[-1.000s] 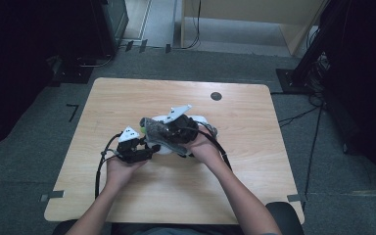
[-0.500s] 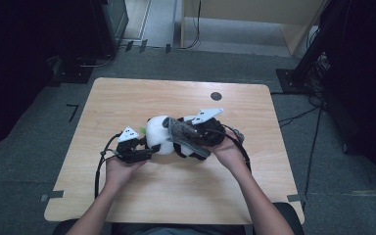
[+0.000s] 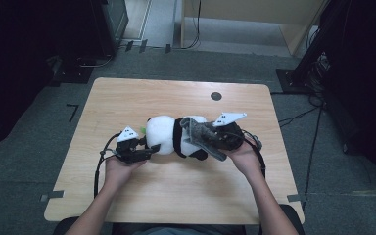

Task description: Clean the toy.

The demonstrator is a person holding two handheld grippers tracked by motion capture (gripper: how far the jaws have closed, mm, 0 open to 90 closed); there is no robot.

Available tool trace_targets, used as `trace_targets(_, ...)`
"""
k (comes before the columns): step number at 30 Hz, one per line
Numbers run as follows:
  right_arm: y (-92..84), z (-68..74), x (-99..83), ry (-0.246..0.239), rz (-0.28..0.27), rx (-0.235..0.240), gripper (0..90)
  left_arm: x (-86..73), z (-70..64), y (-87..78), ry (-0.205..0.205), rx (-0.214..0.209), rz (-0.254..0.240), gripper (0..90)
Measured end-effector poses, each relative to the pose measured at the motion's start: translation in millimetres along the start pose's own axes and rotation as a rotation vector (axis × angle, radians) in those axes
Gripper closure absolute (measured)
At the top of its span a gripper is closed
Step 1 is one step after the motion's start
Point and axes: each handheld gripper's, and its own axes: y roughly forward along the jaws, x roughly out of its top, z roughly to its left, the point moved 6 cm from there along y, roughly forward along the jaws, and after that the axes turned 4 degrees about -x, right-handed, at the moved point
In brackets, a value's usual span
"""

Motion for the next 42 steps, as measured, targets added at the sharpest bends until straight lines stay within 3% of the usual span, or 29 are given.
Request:
trace_targets(6,-4.9,-5.6,-11.7,0.031,0.007,-0.016,73.0,0.4,1.0,0.2,0.001,-0.007,0.003,41.8)
trace_targets(13,-2.0,-4.4,-10.7,0.031,0.01,-0.02,73.3,1.0,2.4,0.5,-0.011,-0.025,0.002,39.9)
trace_targets(20,-3.0,2.5,-2.3,0.025,0.011,0.006,74.3,1.9,1.4,-0.7,-0.005,-0.015,0.009,41.6)
trace_targets(22,-7.3,9.2,5.3,0.024,-0.015,0.029,74.4,3.2,0.3,-0.9,-0.002,-0.014,0.003,43.6)
trace_targets(26,-6.6,32.1,21.0,-0.028,-0.033,0.083,74.4,4.7,-0.3,-1.6,-0.001,-0.015,0.004,46.0)
trace_targets(31,16.8,58.0,32.8,-0.086,-0.002,0.138,74.4,5.1,-0.4,-1.5,0.0,-0.012,0.006,46.8)
trace_targets(39,48.5,82.4,47.1,-0.105,0.016,0.194,74.4,5.2,-0.7,-1.2,-0.004,-0.009,0.006,46.7)
trace_targets(42,60.3,87.8,44.6,-0.138,0.046,0.18,74.4,5.1,-0.6,-1.2,0.0,-0.007,0.007,46.7)
